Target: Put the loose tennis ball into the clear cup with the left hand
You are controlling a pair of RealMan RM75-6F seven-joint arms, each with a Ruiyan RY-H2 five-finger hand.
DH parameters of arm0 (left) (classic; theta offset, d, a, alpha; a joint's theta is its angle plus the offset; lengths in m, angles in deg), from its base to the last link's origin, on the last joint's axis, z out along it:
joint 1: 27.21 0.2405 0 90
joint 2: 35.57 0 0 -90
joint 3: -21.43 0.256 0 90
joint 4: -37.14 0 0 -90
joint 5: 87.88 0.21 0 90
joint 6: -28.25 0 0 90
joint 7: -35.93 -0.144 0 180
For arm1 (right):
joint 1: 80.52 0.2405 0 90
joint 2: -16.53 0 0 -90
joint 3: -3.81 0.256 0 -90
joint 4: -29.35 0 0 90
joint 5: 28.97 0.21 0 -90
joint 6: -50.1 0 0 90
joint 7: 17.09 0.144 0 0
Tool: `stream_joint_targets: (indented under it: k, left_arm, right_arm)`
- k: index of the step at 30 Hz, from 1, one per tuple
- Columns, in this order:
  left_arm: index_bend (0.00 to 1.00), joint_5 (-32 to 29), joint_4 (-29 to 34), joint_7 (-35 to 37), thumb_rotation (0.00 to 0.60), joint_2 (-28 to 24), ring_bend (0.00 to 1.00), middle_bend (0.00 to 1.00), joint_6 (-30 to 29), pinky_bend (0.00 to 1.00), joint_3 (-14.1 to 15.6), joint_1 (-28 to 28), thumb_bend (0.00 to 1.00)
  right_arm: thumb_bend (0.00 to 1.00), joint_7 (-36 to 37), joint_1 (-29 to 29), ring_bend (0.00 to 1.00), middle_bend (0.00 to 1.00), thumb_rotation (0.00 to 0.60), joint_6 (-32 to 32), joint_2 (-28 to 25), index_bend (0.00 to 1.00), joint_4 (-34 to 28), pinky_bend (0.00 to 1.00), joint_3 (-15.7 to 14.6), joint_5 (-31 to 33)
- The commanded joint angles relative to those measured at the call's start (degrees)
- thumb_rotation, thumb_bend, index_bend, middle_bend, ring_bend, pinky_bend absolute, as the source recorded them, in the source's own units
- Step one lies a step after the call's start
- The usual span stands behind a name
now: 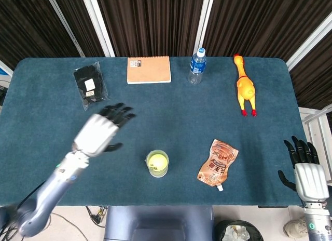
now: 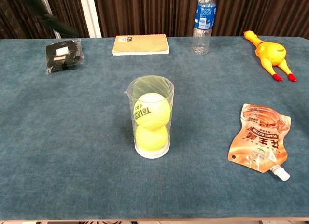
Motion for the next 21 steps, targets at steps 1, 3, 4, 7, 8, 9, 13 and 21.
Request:
stream_joint_targets:
  k: [1,3,4,7,8,9,13,21]
  left_arm:
    - [0.2,3.51,-1.7,-1.07,0.6,-4.96,0.12,0.14,-9.39,0.26,7.58,11.07,0.05]
    - [0.19,4.53,-4.16,1.05,0.6,-4.88,0.12,0.13,-11.63,0.26,8.7,13.64,0.05]
    - [0.18,5.13,-5.49,2.19,0.6,-4.71,0.12,0.12,-12.55,0.25,9.15,14.73,0.05]
    - [0.18,4.89,-10.09,6.45,0.6,-4.09,0.12,0.1,-14.94,0.22,10.41,18.67,0.05]
    - [0.17,4.67,-11.24,7.71,0.6,-3.95,0.11,0.09,-15.28,0.21,10.65,19.57,0.05]
    - [0.17,4.42,-12.38,8.95,0.6,-3.78,0.11,0.09,-15.62,0.2,10.79,20.43,0.05]
    - [0.17,4.35,-17.68,13.6,0.6,-2.86,0.08,0.07,-16.6,0.17,11.25,23.26,0.05]
    - [0.17,5.49,-23.44,19.3,0.6,-1.7,0.08,0.06,-16.13,0.15,10.74,25.25,0.05]
  right_arm:
    - [0.35,-0.52,-0.01,0.01,0.0,0.6,-0.04,0.12,0.11,-0.2,0.0,-0.12,-0.02]
    - [0.35,-0.6,0.06,0.01,0.0,0.6,-0.16,0.16,0.11,-0.22,0.0,-0.12,-0.02]
    - [0.35,-0.61,0.07,0.01,0.0,0.6,-0.17,0.12,0.11,-0.23,0.0,-0.11,-0.03]
    - [0.35,-0.33,0.04,0.01,0.0,0.6,0.06,0.11,0.11,-0.19,0.0,-0.03,-0.12]
    - [0.35,-0.18,0.02,0.01,0.0,0.6,0.15,0.07,0.11,-0.17,0.0,-0.01,-0.19]
    - [0.35,-0.02,0.04,0.01,0.0,0.6,0.22,0.02,0.11,-0.13,0.0,0.02,-0.29]
    - [0.35,0.59,0.05,0.01,0.0,0.6,0.43,-0.07,0.11,0.02,0.0,0.0,-0.67]
    - [0.35,0.84,0.02,0.01,0.0,0.6,0.6,-0.18,0.11,-0.16,0.0,-0.06,-0.95]
